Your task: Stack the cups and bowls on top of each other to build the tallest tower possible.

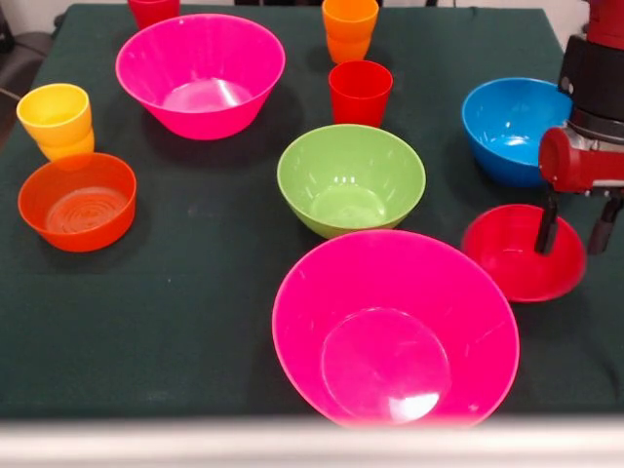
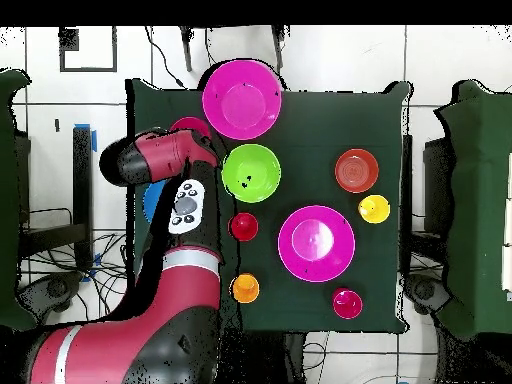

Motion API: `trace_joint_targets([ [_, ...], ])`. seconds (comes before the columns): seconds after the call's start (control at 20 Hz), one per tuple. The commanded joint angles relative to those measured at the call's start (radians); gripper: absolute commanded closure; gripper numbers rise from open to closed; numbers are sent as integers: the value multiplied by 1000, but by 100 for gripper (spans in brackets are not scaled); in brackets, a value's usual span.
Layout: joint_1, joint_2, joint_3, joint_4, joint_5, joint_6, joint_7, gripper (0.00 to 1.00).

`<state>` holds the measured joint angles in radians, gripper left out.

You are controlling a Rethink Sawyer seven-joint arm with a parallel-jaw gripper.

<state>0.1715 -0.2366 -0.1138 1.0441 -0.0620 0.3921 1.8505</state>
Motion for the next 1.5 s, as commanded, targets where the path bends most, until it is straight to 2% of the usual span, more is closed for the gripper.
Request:
trace_joint_targets([
  [0.05,-39,43,50,-137,-10,134,6,0],
  [0.45,-87,40,108,-190,-11,218,-75,0],
  [0.5,-98,30,115,-180,-8,230,-81,0],
  [0.75,-131,-70,142,-3,3,221,-66,0],
  [0.9,-177,-109,170,103,-12,167,-80,0],
  [1.0,-190,-115,180,138,-25,130,-73,0],
  [1.5,-181,-120,172,151,-55,126,-47,0],
])
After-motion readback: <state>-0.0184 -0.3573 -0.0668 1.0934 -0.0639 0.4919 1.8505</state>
